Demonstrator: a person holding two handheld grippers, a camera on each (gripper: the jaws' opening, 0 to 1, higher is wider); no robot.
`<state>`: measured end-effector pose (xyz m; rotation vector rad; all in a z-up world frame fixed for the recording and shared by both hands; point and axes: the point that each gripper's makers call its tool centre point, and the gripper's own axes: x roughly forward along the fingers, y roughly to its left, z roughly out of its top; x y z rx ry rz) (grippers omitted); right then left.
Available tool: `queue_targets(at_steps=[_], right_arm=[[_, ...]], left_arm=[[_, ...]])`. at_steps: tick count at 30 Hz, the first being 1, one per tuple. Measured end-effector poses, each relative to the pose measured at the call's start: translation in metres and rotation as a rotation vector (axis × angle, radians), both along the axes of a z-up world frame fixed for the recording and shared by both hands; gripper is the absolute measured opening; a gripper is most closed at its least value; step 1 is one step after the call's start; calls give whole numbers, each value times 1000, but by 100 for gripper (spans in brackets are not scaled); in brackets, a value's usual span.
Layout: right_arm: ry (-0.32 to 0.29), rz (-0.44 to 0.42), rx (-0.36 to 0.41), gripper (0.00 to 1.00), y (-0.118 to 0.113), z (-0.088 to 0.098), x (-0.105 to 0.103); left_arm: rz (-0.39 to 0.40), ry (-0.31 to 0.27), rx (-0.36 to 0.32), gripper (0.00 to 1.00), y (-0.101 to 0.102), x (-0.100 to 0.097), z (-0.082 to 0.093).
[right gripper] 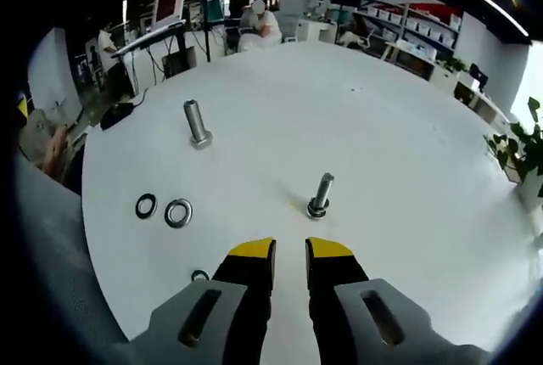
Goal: Place the washer onto the threaded stud by aligning its center hole with the stud, sliding it down to the base, and recovering from edge contact or off-axis alignment until the washer reaches the visible bottom stop.
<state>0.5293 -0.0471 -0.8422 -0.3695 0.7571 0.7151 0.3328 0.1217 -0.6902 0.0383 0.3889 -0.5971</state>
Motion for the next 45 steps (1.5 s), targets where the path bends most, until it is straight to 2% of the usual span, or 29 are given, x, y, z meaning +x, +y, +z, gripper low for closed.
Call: queue_targets(at_steps=[15,21,30,39,45], right_arm=[[49,34,16,16,12,-10,-34],[90,58,33,16,19,-13,-49],[159,117,16,16,33,-32,-71],[148,159,13,21,39,-31,-74],[93,233,-58,20,41,-32,-76]], left_arm=[[3,-2,-1,15,0,0,0],[6,-3,-3,15,1,1,1],[3,-2,-2,15,0,0,1],[2,0,-2,15,1,1,0],[1,2,-1,15,1,1,0]])
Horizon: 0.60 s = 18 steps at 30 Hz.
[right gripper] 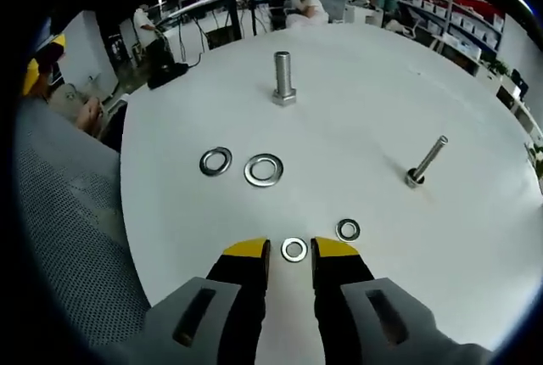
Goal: Place the washer onto the threaded stud by aligning its center hole with the stud, sliding it down to the base, and recovering from edge contact or off-axis alignment until the washer reaches the visible bottom stop.
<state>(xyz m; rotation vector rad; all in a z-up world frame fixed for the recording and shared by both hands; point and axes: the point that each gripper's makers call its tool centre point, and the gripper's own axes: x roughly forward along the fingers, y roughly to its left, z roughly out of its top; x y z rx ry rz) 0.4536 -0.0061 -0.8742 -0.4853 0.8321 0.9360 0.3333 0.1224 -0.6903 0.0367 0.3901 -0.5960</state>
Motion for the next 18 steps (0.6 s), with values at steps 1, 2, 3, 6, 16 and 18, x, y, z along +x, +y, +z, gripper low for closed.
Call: queue_targets(at_steps=[1,2,3,6,16,18], right_arm=[[15,5,6,18,2,0,-3],[12,8,-4,12,1,1,-2],[12,17,-13,4,0,0,-3],[-3,35,-25,3,1,-2,-1],[6,9,-10,3,0,-2,0],[7,9,-11,3,0,-2,0]], left_arm=[[0,0,0,15,0,0,0],[0,0,0,15,0,0,0],[0,0,0,15,0,0,0],[1,0,0,15,0,0,0],[5,1,1,15,1,0,0],[5,1,1,15,1,0,0]])
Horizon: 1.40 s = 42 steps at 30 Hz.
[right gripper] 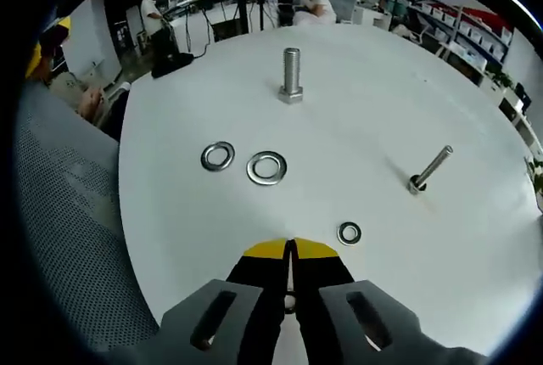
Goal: Place the washer onto the threaded stud by aligning its center hole with the stud, sliding it down to the base, and recovering from edge contact or off-axis alignment until the washer reaches the visible bottom stop.
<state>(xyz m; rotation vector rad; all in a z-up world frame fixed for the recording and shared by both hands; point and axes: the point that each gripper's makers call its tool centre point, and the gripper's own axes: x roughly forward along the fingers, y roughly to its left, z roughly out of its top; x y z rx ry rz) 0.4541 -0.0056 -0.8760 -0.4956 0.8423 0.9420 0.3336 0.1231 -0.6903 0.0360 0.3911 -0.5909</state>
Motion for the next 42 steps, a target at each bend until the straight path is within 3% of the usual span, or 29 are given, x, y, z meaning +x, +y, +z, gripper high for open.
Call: queue_targets(at_steps=[9,13,26,30,35,42], right_arm=[[4,-10,7,6,-3,5,0],[21,-34,10,12,-9,6,0],[52,-13,-62,18,-28,2,-11],[41,-30,-56,19,-34,8,-5],[11,-116,-33,20,-48,21,10],[42,-88,-27,20,-46,24,-4]], left_arm=[[4,0,0,15,1,0,0],[5,-1,0,15,1,0,0],[7,-3,-2,15,1,0,0],[7,-5,-4,15,1,1,1],[4,-6,-4,15,0,0,1],[0,-6,-4,15,0,0,1]])
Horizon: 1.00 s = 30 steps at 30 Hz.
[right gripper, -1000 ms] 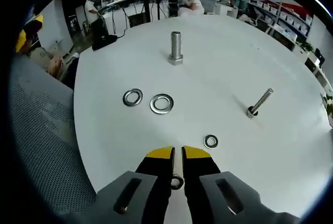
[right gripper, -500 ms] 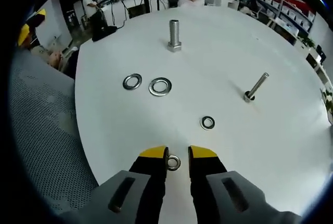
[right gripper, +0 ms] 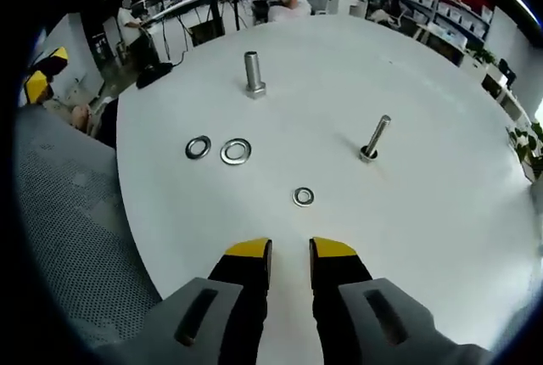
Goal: Place the washer onto the threaded stud by aligning its center hole with the stud, sliding it down to the base, and recovering from edge contact or off-axis alignment until the washer reaches the visible bottom stop.
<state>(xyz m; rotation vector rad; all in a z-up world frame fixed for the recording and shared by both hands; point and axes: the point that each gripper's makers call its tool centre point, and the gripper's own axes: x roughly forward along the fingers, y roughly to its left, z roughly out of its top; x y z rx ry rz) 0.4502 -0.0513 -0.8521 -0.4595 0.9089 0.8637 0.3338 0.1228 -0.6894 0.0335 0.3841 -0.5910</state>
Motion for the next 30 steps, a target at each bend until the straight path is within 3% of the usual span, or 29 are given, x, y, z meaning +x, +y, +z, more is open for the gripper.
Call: queue_targets(at_steps=[16,21,30], right_arm=[[78,107,-68,20,7,-24,-24],[41,132,-94,18,6,-22,-22],[46,113,-90,15,6,-22,-19]], left_arm=[[-5,4,2,15,-1,0,-1],[-3,5,2,15,-1,0,-1],[-2,5,3,15,0,0,-1]])
